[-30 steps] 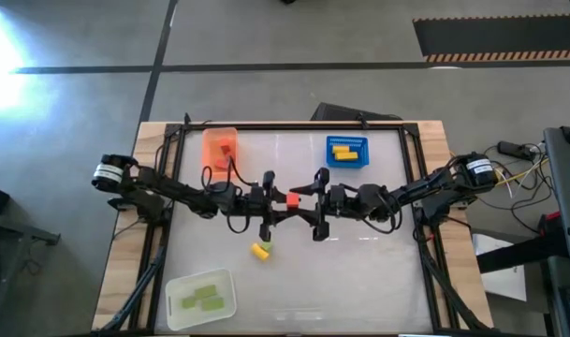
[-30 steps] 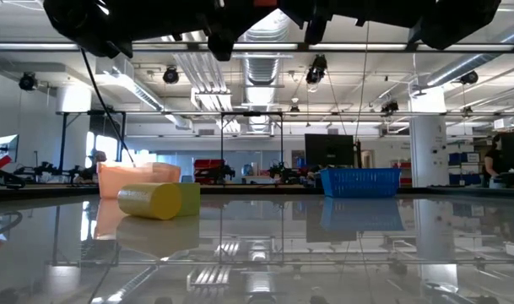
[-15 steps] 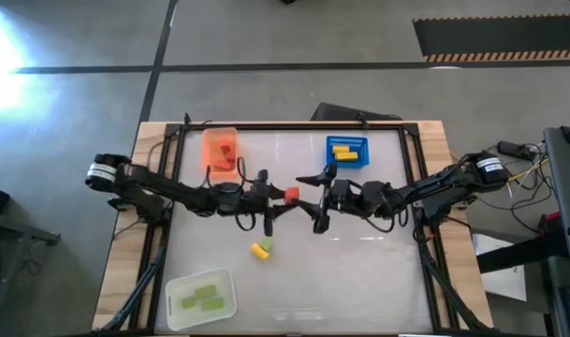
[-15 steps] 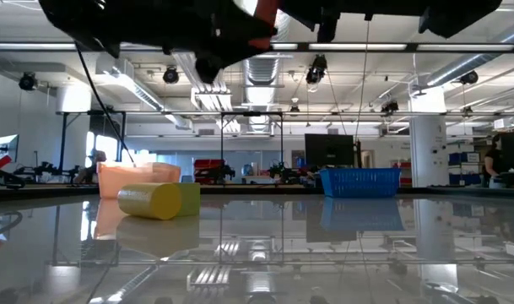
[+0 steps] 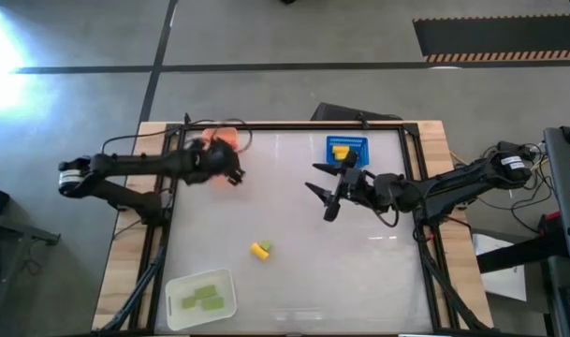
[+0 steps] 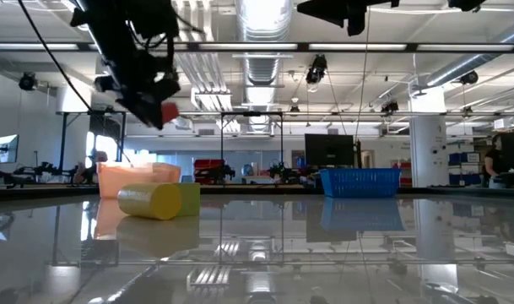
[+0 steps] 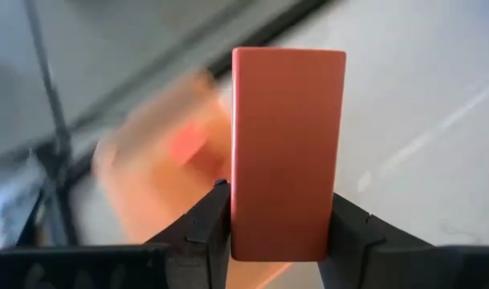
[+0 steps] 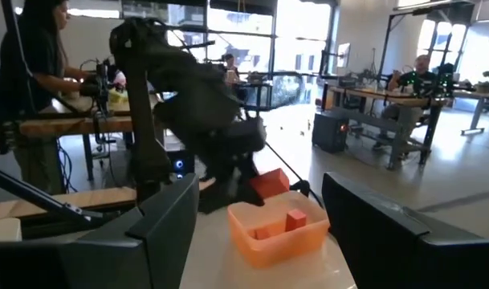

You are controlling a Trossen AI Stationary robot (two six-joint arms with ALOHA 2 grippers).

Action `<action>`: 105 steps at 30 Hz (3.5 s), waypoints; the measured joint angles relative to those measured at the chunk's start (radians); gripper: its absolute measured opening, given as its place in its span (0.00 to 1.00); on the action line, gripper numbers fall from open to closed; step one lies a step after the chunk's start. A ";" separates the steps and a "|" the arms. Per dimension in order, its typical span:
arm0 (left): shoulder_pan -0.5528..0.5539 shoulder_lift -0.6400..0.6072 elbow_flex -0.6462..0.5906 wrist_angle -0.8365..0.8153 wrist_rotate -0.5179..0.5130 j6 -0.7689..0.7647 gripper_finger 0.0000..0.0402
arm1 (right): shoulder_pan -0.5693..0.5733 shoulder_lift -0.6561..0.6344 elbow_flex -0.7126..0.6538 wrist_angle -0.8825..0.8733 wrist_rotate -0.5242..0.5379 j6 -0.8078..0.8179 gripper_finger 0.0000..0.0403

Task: Sort & place blocks by color
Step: Put the orange wooden block into the orange bin, then put the green wooden block into the white bin

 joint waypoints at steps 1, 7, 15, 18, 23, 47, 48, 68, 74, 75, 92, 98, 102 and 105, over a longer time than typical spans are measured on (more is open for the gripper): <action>0.044 -0.001 0.000 -0.030 0.043 0.003 0.29 | 0.000 -0.001 0.000 -0.002 0.000 0.000 0.63; 0.252 0.040 -0.007 -0.081 0.265 0.096 0.29 | 0.000 0.017 0.000 -0.002 0.000 0.000 0.63; 0.371 0.120 -0.007 -0.153 0.268 0.069 0.29 | 0.000 0.027 -0.001 -0.004 0.000 -0.009 0.63; 0.380 0.158 -0.007 -0.152 0.269 0.068 0.29 | 0.000 0.027 -0.001 -0.005 0.000 -0.012 0.63; 0.381 0.201 -0.001 -0.148 0.270 0.068 0.41 | 0.000 0.027 -0.001 -0.018 0.000 -0.012 0.63; -0.223 -0.115 -0.014 -0.104 0.205 0.068 0.50 | 0.000 0.027 -0.074 -0.094 -0.058 -0.092 0.61; -0.272 -0.127 -0.016 -0.095 0.200 0.071 0.50 | 0.000 0.027 -0.085 -0.087 -0.080 -0.098 0.61; -0.718 -0.411 -0.383 0.421 0.194 0.181 0.50 | 0.000 0.027 -0.257 0.052 -0.263 -0.071 0.48; -0.718 -0.460 -0.402 0.421 0.175 0.176 0.50 | 0.000 0.027 -0.259 0.055 -0.264 -0.079 0.47; -0.718 -0.462 -0.402 0.421 0.172 0.176 0.50 | 0.000 0.027 -0.259 0.058 -0.264 -0.082 0.47; -0.718 -0.370 -0.404 0.510 0.161 0.180 0.50 | 0.000 0.027 -0.259 0.060 -0.263 -0.078 0.47; -0.718 -0.322 -0.404 0.546 0.161 0.179 0.50 | 0.000 0.027 -0.259 0.060 -0.263 -0.078 0.47; -0.718 -0.292 -0.404 0.578 0.162 0.178 0.50 | 0.000 0.027 -0.259 0.060 -0.263 -0.078 0.47; -0.718 -0.265 -0.404 0.603 0.165 0.177 0.50 | 0.000 0.027 -0.259 0.060 -0.263 -0.077 0.47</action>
